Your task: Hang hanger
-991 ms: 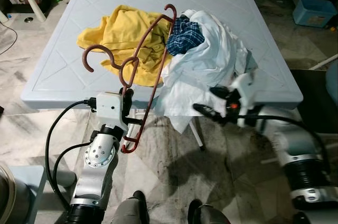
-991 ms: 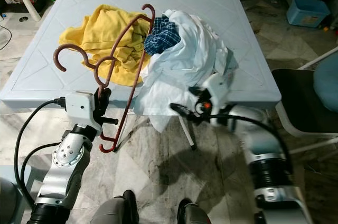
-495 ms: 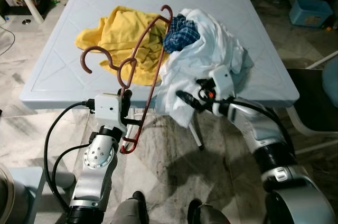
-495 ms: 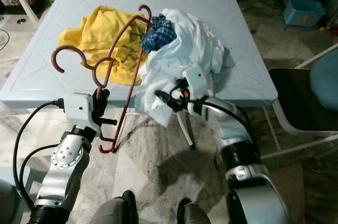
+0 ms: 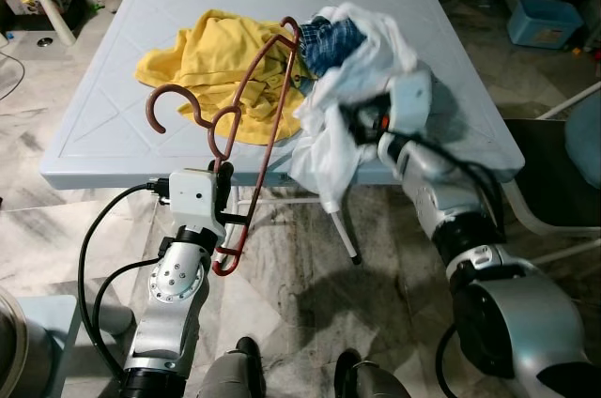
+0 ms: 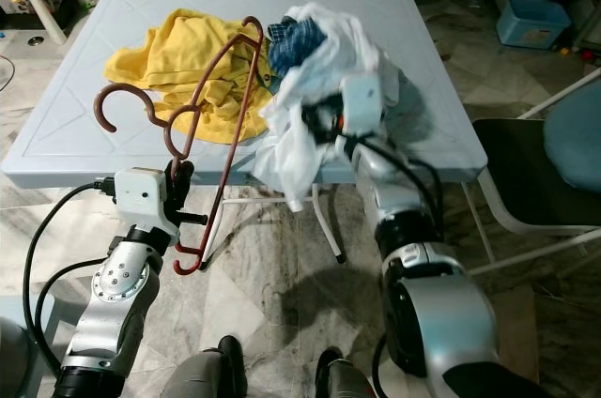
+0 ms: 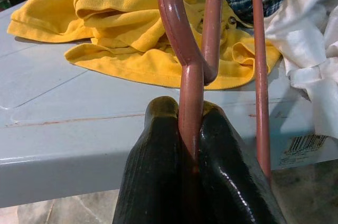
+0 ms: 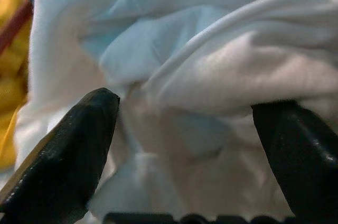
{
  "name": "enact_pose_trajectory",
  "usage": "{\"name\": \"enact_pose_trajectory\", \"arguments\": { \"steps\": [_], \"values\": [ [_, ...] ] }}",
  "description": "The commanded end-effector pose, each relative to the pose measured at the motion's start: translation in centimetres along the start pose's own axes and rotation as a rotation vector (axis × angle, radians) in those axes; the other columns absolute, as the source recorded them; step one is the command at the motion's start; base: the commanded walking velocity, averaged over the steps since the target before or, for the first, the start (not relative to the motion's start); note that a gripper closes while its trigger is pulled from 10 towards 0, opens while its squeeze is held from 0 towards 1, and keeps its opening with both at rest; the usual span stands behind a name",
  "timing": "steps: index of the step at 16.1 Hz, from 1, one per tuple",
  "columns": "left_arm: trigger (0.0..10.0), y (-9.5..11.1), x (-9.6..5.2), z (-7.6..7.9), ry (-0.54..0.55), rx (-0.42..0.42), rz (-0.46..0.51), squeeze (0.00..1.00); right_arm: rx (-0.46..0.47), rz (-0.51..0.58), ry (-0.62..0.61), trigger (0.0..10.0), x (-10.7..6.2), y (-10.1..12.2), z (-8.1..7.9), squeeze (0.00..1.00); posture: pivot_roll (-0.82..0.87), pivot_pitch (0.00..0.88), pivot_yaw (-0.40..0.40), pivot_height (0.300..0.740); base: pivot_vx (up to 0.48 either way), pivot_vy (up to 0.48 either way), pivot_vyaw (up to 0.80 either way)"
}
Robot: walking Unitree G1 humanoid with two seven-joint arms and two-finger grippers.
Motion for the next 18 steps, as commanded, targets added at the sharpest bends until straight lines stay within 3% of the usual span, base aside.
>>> {"name": "enact_pose_trajectory", "arguments": {
  "steps": [1, 2, 4, 6, 9, 11, 13, 15, 18],
  "values": [
    [10.0, -0.4, -0.3, -0.1, 0.002, 0.006, -0.017, 0.0, 0.008, 0.028, -0.023, 10.0, 0.1, 0.7, 0.4, 0.82, 0.09, 0.207, -0.003, 0.74, 0.0, 0.0, 0.0],
    [10.0, -0.4, -0.3, -0.1, 0.005, 0.006, -0.018, 0.0, 0.003, 0.027, -0.006, 10.0, 0.0, 0.4, 0.3, 0.65, 0.1, 0.206, -0.006, 0.74, 0.0, 0.0, 0.0],
    [10.0, -0.5, -0.3, -0.1, 0.007, 0.006, -0.018, 0.0, -0.039, 0.031, 0.127, 10.0, -0.9, -0.5, -0.9, 0.0, 0.08, 0.201, -0.001, 0.74, 0.0, 0.0, 0.0],
    [10.0, -0.5, -0.2, -0.1, 0.005, 0.006, -0.019, 0.0, -0.078, 0.036, 0.173, 10.0, -1.5, -0.9, -1.0, 0.0, 0.07, 0.198, 0.002, 0.74, 0.0, 0.0, 0.0],
    [10.0, -1.2, -0.1, 0.0, -0.031, 0.045, -0.029, 0.0, -0.132, 0.069, 0.208, 10.0, -4.4, -2.0, 0.0, 0.0, 0.02, 0.184, 0.017, 0.74, 0.0, 0.0, 0.0],
    [10.0, -1.6, -0.2, -0.7, -0.022, 0.119, -0.036, 0.0, -0.098, 0.132, 0.123, 10.0, -6.8, -1.9, 1.6, 0.0, -0.03, 0.163, 0.038, 0.74, 0.0, 0.0, 0.0],
    [10.0, -1.7, -0.3, -0.8, -0.02, 0.137, -0.037, 0.0, -0.098, 0.142, 0.108, 10.0, -7.2, -1.9, 1.7, 0.0, -0.03, 0.16, 0.04, 0.74, 0.0, 0.0, 0.0],
    [10.0, -2.4, -0.8, -1.1, -0.046, 0.243, -0.034, 0.0, -0.099, 0.208, 0.014, 10.0, -9.3, -1.4, 2.0, 0.0, -0.05, 0.142, 0.048, 0.74, 0.0, 0.0, 0.0],
    [10.0, -1.2, -0.5, -1.2, -0.023, 0.298, 0.037, 0.0, -0.035, 0.217, -0.164, 10.0, -11.2, -2.1, 3.6, 0.0, -0.05, 0.127, 0.043, 0.74, 0.0, 0.0, 0.0]
  ]
}}
Point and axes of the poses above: a point about 5 cm out from each wrist's last joint towards the gripper, its own x axis pointing out of the wrist towards the gripper, its own y axis along the axis of the wrist's last joint, z = x × y, the point moved 6 cm from there along x, pointing out of the wrist towards the gripper, and after that the axes turned 3 degrees about x, right-handed, at the moved point
